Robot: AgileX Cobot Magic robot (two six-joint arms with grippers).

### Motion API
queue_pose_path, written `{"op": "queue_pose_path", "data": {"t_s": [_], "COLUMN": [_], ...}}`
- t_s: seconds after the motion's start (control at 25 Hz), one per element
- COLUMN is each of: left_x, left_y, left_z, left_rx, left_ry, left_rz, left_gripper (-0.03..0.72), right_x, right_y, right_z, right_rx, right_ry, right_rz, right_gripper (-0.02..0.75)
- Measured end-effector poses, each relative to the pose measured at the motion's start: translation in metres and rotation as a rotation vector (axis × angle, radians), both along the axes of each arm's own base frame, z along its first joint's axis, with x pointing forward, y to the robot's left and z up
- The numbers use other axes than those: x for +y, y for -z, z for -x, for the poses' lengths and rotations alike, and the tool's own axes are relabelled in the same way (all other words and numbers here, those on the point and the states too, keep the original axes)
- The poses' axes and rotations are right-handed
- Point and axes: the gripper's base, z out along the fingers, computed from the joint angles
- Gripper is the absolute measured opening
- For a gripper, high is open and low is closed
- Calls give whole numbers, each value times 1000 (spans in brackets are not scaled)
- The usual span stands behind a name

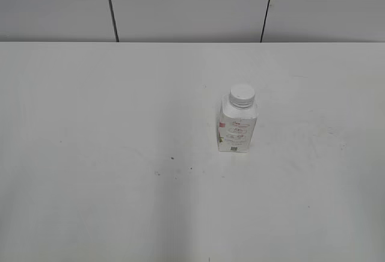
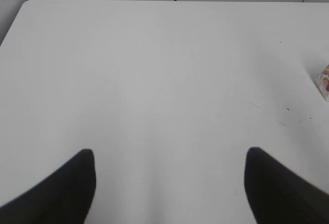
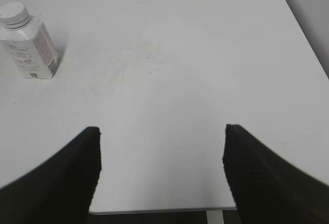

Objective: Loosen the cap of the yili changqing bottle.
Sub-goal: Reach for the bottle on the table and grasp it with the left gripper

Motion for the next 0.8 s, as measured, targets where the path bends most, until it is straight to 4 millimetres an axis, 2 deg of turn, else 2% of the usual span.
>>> {"op": "queue_pose_path", "data": {"t_s": [0.68,0.8], "left_x": [0,0], "left_y": [0,-9], "left_z": [0,1], "left_rx": [-2,-63], "left_ry": [1,1], "left_rz": [1,2], "left_gripper": [544,544], "right_x": [0,0], "right_y": [0,0], "right_z": [0,0], "right_rx": [0,0], "right_ry": [0,0], "right_rz": [0,0], "right_gripper": [584,584]}}
